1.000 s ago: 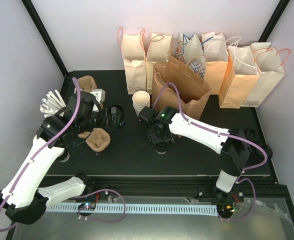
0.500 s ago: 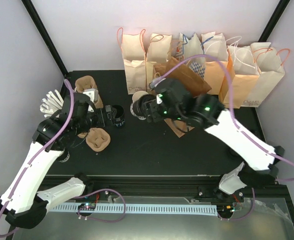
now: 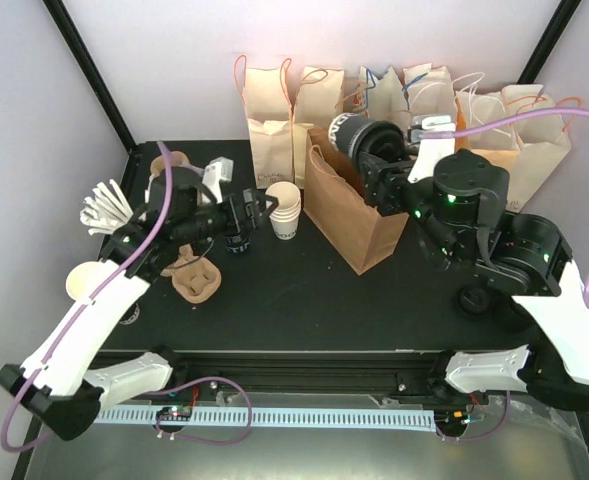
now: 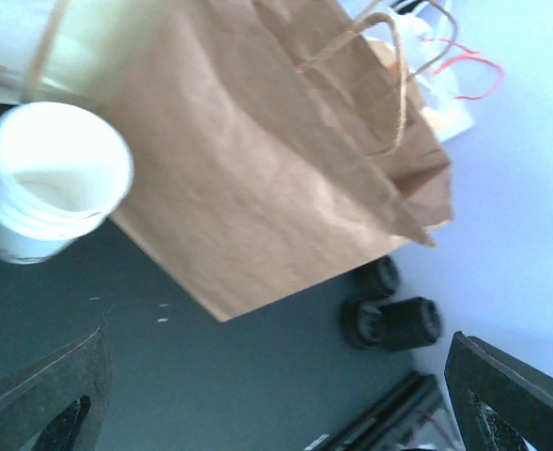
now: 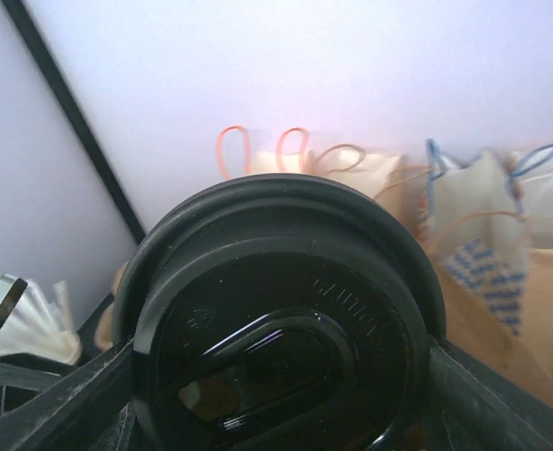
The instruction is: Pack the takeout coffee
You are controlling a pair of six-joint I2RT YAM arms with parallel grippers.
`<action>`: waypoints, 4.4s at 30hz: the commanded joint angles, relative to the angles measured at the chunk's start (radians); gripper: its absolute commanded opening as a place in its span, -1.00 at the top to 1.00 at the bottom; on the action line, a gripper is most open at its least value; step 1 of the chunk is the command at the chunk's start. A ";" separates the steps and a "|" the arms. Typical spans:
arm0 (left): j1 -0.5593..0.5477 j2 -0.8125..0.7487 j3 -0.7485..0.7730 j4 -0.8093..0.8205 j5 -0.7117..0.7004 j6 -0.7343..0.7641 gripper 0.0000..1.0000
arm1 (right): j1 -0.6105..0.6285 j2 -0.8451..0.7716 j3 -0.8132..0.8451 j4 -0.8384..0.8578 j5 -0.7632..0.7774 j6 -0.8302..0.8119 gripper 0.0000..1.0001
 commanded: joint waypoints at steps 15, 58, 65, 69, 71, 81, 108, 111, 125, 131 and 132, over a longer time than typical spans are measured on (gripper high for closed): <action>-0.102 0.487 0.319 0.263 0.198 -0.271 -0.82 | -0.317 0.140 0.071 -0.324 -0.187 0.058 -0.08; -0.190 0.629 0.559 -0.263 0.623 0.001 0.97 | -0.522 0.003 -0.008 -0.547 -0.624 0.068 -0.06; -0.192 0.578 0.555 -0.423 0.706 0.091 0.97 | -0.522 -0.004 -0.012 -0.520 -0.628 0.047 -0.05; -0.191 0.540 0.530 -0.475 0.726 0.111 0.97 | -0.521 0.020 -0.023 -0.526 -0.642 0.021 -0.05; -0.191 0.518 0.511 -0.484 0.723 0.113 0.97 | -0.520 0.031 -0.022 -0.526 -0.644 0.010 -0.05; -0.170 0.422 0.461 -0.528 0.632 0.096 -0.14 | -0.436 0.032 -0.060 -0.559 -0.685 0.002 -0.03; 0.106 0.333 0.528 -0.350 0.071 0.361 -0.80 | -0.315 0.062 -0.183 -0.538 -0.593 0.020 -0.02; 0.101 0.423 0.549 -0.318 0.164 0.430 -0.80 | -0.285 0.046 -0.208 -0.543 -0.587 0.050 -0.02; -0.095 0.669 0.725 -0.469 0.028 0.680 -0.81 | -0.220 0.018 -0.290 -0.553 -0.557 0.120 -0.02; -0.130 0.692 0.726 -0.502 -0.020 0.687 -0.60 | -0.212 0.013 -0.317 -0.548 -0.562 0.126 -0.02; -0.136 0.695 0.731 -0.509 -0.045 0.683 -0.43 | -0.208 0.012 -0.320 -0.549 -0.563 0.125 -0.02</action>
